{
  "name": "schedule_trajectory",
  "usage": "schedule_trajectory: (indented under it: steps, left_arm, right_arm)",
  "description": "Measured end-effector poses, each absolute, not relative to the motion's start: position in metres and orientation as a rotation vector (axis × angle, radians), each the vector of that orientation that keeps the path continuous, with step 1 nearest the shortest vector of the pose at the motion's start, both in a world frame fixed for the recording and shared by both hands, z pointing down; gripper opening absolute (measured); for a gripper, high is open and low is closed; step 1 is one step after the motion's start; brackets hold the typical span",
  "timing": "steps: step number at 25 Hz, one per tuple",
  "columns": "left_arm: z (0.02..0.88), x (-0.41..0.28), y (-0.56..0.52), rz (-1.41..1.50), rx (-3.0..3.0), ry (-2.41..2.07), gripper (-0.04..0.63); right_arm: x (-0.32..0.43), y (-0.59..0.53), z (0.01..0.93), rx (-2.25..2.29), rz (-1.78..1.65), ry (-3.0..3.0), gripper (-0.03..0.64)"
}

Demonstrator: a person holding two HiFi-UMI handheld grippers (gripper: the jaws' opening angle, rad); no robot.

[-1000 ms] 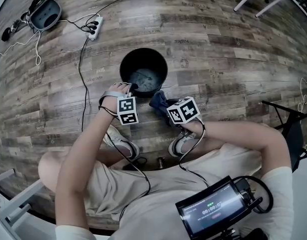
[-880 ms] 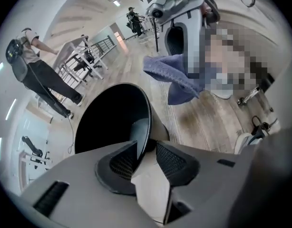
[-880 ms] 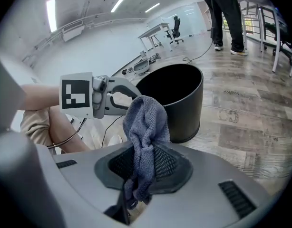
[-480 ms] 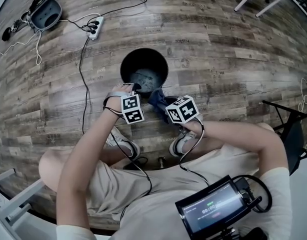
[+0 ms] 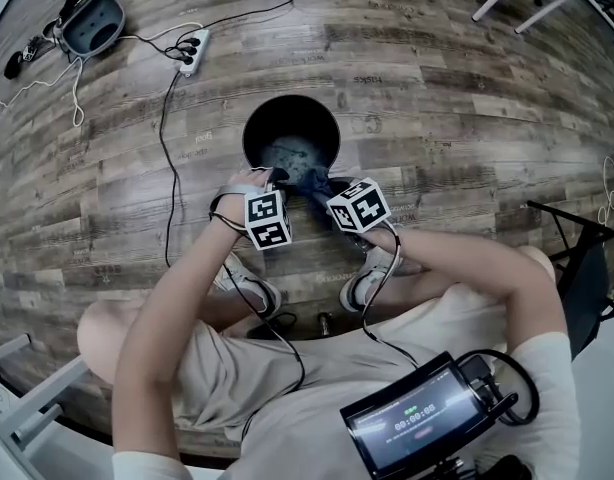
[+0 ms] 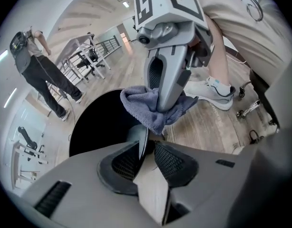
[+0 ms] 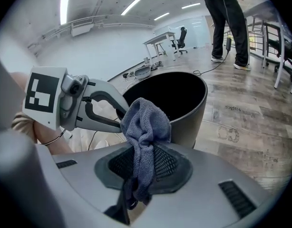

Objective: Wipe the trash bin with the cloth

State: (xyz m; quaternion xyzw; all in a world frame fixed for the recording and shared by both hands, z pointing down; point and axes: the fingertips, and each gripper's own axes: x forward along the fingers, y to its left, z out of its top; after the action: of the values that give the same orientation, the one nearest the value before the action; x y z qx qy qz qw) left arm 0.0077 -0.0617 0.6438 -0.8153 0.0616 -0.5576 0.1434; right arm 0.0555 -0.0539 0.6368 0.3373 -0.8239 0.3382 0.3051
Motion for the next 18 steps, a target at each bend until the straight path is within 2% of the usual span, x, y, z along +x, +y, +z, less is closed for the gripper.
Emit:
schedule_trajectory:
  steps: [18]
  left_arm:
    - [0.645, 0.007, -0.061, -1.586, -2.322, 0.100, 0.104]
  right_arm:
    - [0.043, -0.053, 0.730, 0.858, 0.855, -2.091, 0.080]
